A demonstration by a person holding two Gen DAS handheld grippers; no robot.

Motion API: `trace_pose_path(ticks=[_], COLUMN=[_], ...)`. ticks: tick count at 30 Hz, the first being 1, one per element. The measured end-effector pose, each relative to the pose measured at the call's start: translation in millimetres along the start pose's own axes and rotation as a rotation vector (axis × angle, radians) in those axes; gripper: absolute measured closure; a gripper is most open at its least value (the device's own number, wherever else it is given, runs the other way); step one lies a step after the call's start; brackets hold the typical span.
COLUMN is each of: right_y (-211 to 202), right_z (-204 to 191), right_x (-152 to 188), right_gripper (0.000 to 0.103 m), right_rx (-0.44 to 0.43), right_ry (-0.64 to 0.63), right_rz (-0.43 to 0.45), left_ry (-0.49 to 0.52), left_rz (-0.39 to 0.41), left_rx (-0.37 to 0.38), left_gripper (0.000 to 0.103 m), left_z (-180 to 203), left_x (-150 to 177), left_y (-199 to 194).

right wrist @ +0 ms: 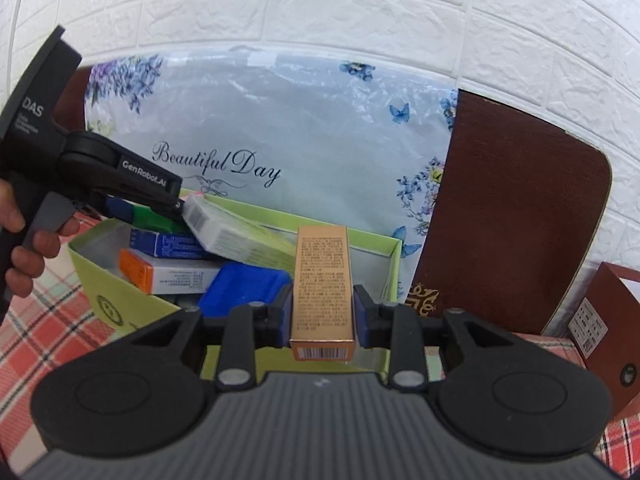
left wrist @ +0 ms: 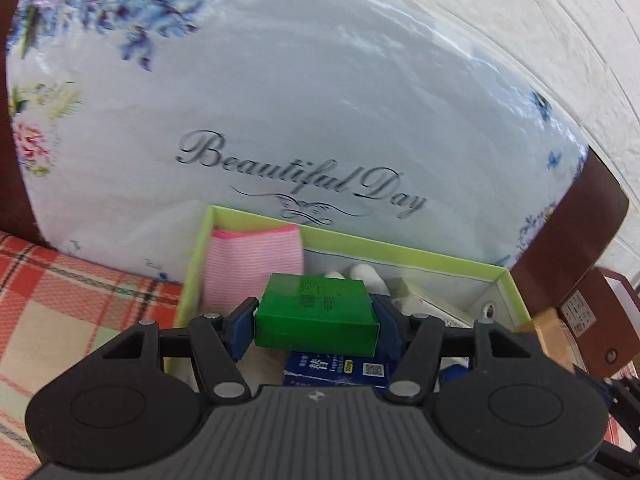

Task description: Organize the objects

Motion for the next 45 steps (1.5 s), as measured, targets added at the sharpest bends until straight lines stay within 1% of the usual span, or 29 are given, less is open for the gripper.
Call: trace_pose_path(ticks=[4, 5, 6, 7, 8, 9, 10, 11, 12, 14, 17, 18, 20, 23, 27, 31, 35, 40, 45], right_y=[13, 16, 19, 19, 17, 12, 5, -6, -17, -35, -65, -74, -92, -118, -150, -176, -196, -209, -216], right_z=[2, 3, 3, 2, 2, 4, 6, 6, 6, 3, 0, -1, -7, -18, -33, -41, -45, -48, -47], right_x=[-2, -2, -1, -1, -2, -3, -4, -6, -7, -6, 3, 6, 14, 26, 41, 60, 78, 95, 103], right_gripper=[0.073, 0.073, 0.073, 0.07, 0.064, 0.041, 0.015, 0.005, 0.0, 0.0, 0.0, 0.0, 0.0, 0.0, 0.0, 0.0, 0.0, 0.0, 0.0], right_rx=[0.022, 0.023, 0.023, 0.024, 0.033, 0.058, 0.084, 0.089, 0.071, 0.04, 0.033, 0.024, 0.003, -0.01, -0.021, -0.021, -0.033, -0.028, -0.013], right_ry=[-0.013, -0.015, -0.024, -0.039, -0.055, -0.063, -0.062, -0.057, -0.049, -0.028, 0.017, 0.034, 0.063, 0.1, 0.104, 0.125, 0.17, 0.188, 0.206], right_rz=[0.0, -0.002, -0.003, 0.002, 0.011, 0.024, 0.048, 0.092, 0.128, 0.151, 0.17, 0.166, 0.149, 0.119, 0.092, 0.058, 0.037, 0.004, -0.015], left_ry=[-0.012, -0.022, -0.034, -0.046, -0.05, -0.045, -0.033, -0.02, -0.008, 0.037, 0.118, 0.13, 0.135, 0.112, 0.091, 0.08, 0.087, 0.113, 0.14], left_rz=[0.018, 0.029, 0.044, 0.06, 0.077, 0.089, 0.097, 0.105, 0.12, 0.152, 0.201, 0.212, 0.2, 0.165, 0.142, 0.108, 0.093, 0.063, 0.061], left_rx=[0.004, -0.006, -0.017, -0.026, -0.025, -0.017, -0.013, -0.025, -0.035, -0.048, -0.084, -0.098, -0.133, -0.148, -0.191, -0.206, -0.233, -0.238, -0.244], left_gripper=[0.038, 0.035, 0.029, 0.016, 0.011, 0.011, 0.008, 0.004, 0.003, 0.002, 0.002, 0.002, 0.002, 0.002, 0.002, 0.002, 0.002, 0.002, 0.002], left_z=[-1, -4, -7, -8, -9, -8, -7, -6, -5, -1, 8, 9, 10, 11, 9, 8, 9, 13, 15], left_x=[-3, -5, -7, -10, -12, -13, -13, -12, -9, 0, 21, 28, 45, 75, 111, 140, 160, 180, 192], left_y=[-3, -6, -10, -17, -24, -32, -40, -50, -61, -83, -116, -128, -145, -167, -189, -204, -212, -220, -230])
Point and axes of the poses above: each gripper's, at about its wrist camera, not at the fingertips, and y roughly the way its jaws point, z to its right, x to its underside, the point moved 9 cm from there along y, roughly the way its jaws point, and after that the axes turned 7 degrees about -y, right-handed, at the moved point
